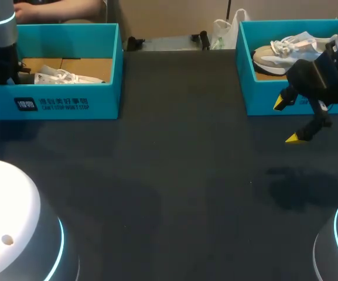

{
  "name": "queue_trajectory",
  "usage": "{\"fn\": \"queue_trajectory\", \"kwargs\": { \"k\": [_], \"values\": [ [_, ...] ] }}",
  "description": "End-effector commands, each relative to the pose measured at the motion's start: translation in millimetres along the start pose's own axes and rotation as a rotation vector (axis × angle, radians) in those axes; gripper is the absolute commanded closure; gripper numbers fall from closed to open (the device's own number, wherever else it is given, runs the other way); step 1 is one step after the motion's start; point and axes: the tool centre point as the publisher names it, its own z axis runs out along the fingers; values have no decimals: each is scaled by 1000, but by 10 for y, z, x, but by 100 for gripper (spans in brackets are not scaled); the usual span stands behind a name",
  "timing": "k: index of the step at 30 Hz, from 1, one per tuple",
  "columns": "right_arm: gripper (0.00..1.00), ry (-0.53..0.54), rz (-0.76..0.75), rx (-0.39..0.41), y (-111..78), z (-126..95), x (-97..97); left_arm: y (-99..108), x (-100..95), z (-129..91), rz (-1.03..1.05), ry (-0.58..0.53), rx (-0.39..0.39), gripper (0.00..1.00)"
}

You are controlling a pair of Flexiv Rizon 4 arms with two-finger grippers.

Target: Take the shoe out of the shoebox, open the shoe tongue, remove and reinsert the insole, then place the shoe into the shoebox

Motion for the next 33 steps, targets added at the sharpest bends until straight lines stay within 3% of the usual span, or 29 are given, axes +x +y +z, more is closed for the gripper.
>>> {"fn": "queue_trajectory", "kwargs": {
  "k": [1, 3, 4, 14, 21, 33],
  "values": [
    [0, 1, 0, 1, 0, 11, -6, 62, -17, 39, 5, 1, 10, 100],
    [0, 1, 0, 1, 0, 11, -6, 69, -22, 49, 10, 1, 14, 100],
    [0, 1, 0, 1, 0, 11, -6, 72, -24, 55, 15, -1, 17, 89],
    [0, 1, 0, 1, 0, 11, -6, 34, -6, 44, 34, 2, 23, 68],
    [0, 1, 0, 1, 0, 11, -6, 25, 2, -39, 42, -5, 16, 60],
    [0, 1, 0, 1, 0, 11, -6, 0, 9, -185, 64, -44, 25, 57]
  ]
}}
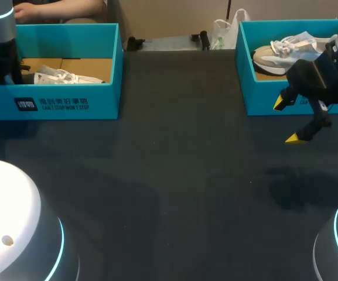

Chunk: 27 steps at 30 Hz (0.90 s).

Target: Take the shoe out of the shoebox, open the shoe tongue, remove and reinsert the insole, then place the shoe into the shoebox

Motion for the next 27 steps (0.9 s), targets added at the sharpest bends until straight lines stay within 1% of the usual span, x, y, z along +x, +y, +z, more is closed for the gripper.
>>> {"fn": "queue_trajectory", "kwargs": {
  "k": [1, 14, 19, 27],
  "values": [
    [0, 1, 0, 1, 0, 11, -6, -11, 32, -97, 5, -15, 7, 57],
    [0, 1, 0, 1, 0, 11, -6, -68, 64, -498, 19, -75, -48, 58],
    [0, 1, 0, 1, 0, 11, -6, -94, 71, -627, 24, -96, -50, 58],
    [0, 1, 0, 1, 0, 11, -6, -166, 108, -890, 36, -143, -75, 60]
  ]
}}
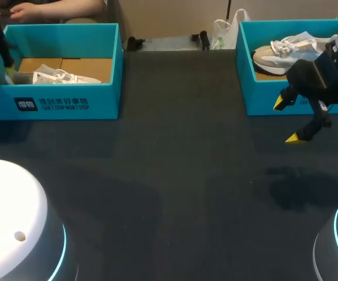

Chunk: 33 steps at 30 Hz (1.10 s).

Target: Take the shoe out of the shoebox, open the shoe tongue, remove and reinsert the insole, then place the shoe into the shoebox

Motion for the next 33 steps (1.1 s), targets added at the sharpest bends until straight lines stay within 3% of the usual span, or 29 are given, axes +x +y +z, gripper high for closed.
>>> {"fn": "queue_trajectory", "kwargs": {
  "k": [1, 6, 8, 9, 10, 11, 33],
  "values": [
    [0, 1, 0, 1, 0, 11, -6, -92, 24, -180, 2, -11, -21, 60],
    [0, 1, 0, 1, 0, 11, -6, -152, 22, -372, 6, -35, -26, 59],
    [0, 1, 0, 1, 0, 11, -6, -162, 32, -437, 11, -43, -36, 51],
    [0, 1, 0, 1, 0, 11, -6, -173, 33, -465, 16, -42, -47, 22],
    [0, 1, 0, 1, 0, 11, -6, -193, 36, -493, 19, -46, -57, 3],
    [0, 1, 0, 1, 0, 11, -6, -207, 40, -515, 20, -45, -58, 0],
    [0, 1, 0, 1, 0, 11, -6, -543, 313, -918, -76, -94, -29, 0]
  ]
}}
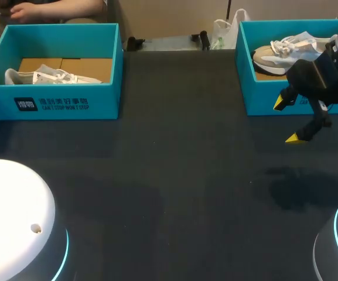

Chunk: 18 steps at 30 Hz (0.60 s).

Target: Take the shoe out of the shoebox, open the shoe tongue, remove and reinsert the insole, then place the shoe into the shoebox

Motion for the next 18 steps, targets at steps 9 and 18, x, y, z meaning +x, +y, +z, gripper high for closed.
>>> {"fn": "queue_trajectory", "kwargs": {
  "k": [9, 18],
  "values": [
    [0, -9, 66, 0, -93, -60, -126, -345, -104, -78, -165, 14, 126, 0],
    [0, -87, 316, -9, -489, -357, -600, -715, -367, -19, -225, -40, 232, 0]
  ]
}}
